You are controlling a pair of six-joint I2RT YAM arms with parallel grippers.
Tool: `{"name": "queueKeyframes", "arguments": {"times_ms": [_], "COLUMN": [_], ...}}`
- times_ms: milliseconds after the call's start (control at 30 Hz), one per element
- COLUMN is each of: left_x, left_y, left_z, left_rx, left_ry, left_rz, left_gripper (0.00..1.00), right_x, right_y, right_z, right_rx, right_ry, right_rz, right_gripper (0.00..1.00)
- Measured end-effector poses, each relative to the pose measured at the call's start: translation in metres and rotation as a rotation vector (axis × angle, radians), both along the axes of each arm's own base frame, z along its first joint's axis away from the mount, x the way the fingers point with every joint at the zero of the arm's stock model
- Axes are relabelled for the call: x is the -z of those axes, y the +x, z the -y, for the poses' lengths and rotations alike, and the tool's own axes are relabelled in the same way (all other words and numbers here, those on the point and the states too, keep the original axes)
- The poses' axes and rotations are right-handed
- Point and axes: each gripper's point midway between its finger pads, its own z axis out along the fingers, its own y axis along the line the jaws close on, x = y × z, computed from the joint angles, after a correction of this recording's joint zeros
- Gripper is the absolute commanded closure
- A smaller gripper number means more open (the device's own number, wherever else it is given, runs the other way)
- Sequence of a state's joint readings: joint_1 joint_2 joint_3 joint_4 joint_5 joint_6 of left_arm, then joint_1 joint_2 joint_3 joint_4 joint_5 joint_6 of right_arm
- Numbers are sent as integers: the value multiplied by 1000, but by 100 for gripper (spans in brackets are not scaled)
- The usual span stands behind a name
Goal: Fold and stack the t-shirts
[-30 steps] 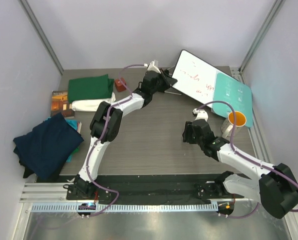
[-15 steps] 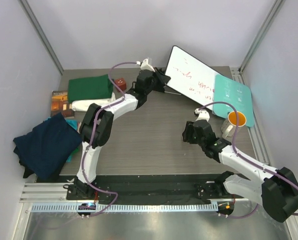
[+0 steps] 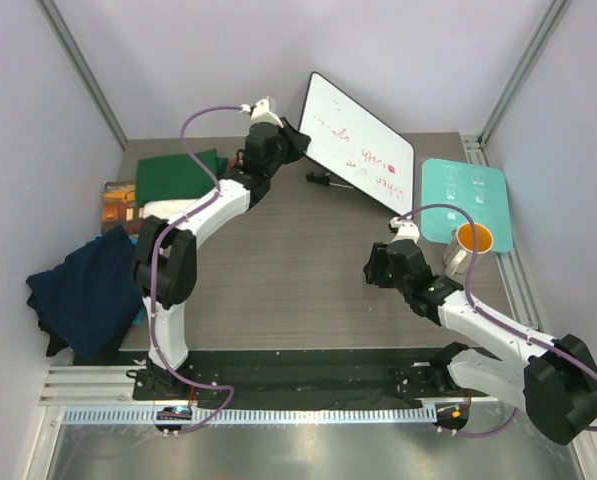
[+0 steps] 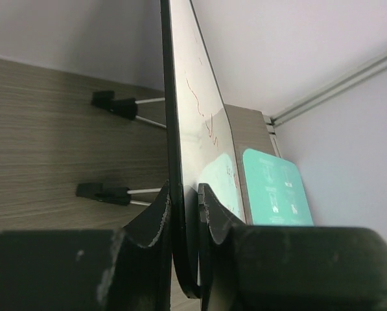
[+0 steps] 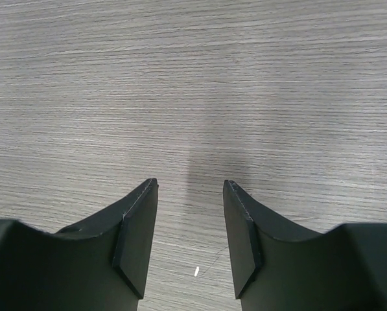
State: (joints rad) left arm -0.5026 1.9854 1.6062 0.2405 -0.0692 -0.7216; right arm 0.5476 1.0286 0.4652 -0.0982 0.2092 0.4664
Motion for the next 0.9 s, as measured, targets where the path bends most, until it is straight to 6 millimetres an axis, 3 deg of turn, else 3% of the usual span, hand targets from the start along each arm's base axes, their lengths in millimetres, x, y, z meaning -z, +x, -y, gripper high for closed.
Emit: {"name": "queueKeyframes", "arguments": {"times_ms": [433, 900], "left_x": [-45, -74], "left_y": [-1, 1], "left_z": [-78, -133], "left_rx": [-139, -244], "left_ry": [126, 220], "left_rz": [53, 80], "left_gripper": [100, 100], "right_x": [0, -3], "right_y": [-1, 1], "right_z": [-4, -10], "right_rx": [-6, -14], "right_ry": [25, 55], "right_rz": [-10, -2], "right_gripper": [50, 50]}}
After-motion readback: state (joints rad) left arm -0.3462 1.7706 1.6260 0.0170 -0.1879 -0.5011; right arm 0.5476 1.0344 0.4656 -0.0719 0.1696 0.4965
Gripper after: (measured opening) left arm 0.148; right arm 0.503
